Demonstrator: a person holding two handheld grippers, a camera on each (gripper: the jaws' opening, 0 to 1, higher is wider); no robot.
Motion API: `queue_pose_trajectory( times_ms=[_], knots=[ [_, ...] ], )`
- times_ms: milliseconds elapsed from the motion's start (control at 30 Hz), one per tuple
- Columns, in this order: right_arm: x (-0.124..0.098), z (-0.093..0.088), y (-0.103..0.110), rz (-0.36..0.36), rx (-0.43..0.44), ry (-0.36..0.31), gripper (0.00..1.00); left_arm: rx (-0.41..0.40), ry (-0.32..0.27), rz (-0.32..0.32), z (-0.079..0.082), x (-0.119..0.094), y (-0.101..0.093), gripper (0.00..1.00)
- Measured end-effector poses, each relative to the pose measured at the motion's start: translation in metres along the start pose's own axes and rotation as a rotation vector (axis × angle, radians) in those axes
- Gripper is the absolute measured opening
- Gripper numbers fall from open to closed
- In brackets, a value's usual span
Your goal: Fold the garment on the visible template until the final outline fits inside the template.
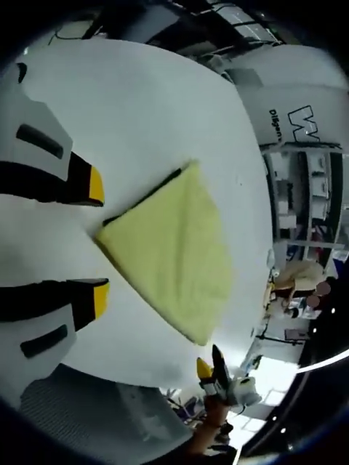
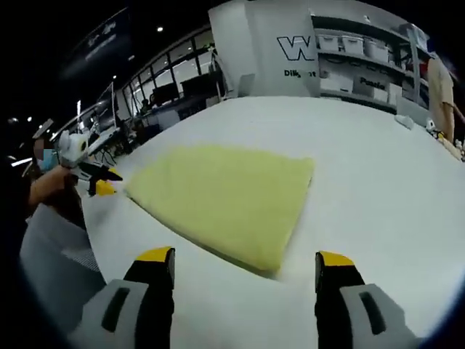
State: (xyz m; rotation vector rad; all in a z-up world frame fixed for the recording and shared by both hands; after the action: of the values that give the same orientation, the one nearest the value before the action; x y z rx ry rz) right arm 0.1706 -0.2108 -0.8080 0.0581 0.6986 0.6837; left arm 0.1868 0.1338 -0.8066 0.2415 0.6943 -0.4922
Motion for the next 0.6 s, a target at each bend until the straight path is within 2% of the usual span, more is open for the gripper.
queue_pose_trajectory(
  times_ms=[133, 233, 333, 600],
  knots=[
    [-0.008, 0.006, 0.007, 0.001, -0.003, -0.012, 0.88, -0.014, -0.020, 0.014, 0.007, -0.008, -0.006, 0.63],
    [-0.010, 0.007, 0.009, 0.001, 0.001, -0.014, 0.98, -0.016, -0.025, 0.018, 0.009, -0.010, -0.008, 0.68],
    [-0.022, 0.012, 0.031, 0.029, 0.015, -0.014, 0.99, -0.048, -0.035, 0.022, 0.016, -0.021, -0.015, 0.78],
    [-0.035, 0.012, 0.046, 0.005, 0.011, -0.011, 0.99, -0.091, -0.003, 0.046, 0.008, -0.036, -0.028, 0.99]
  ],
)
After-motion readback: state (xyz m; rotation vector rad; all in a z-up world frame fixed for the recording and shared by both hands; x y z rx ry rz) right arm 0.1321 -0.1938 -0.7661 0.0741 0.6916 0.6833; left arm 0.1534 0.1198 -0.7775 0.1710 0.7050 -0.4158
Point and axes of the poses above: the point that each gripper's makers call its tool centre point, and the gripper's own axes: x roughly forward along the fingers, y roughly to its left, z roughly out of its top, the point moved 2 cm from there along -x, roughly backward along the fingers, and after that the axes turned 11 degrees about z, right-handed, at the moved point
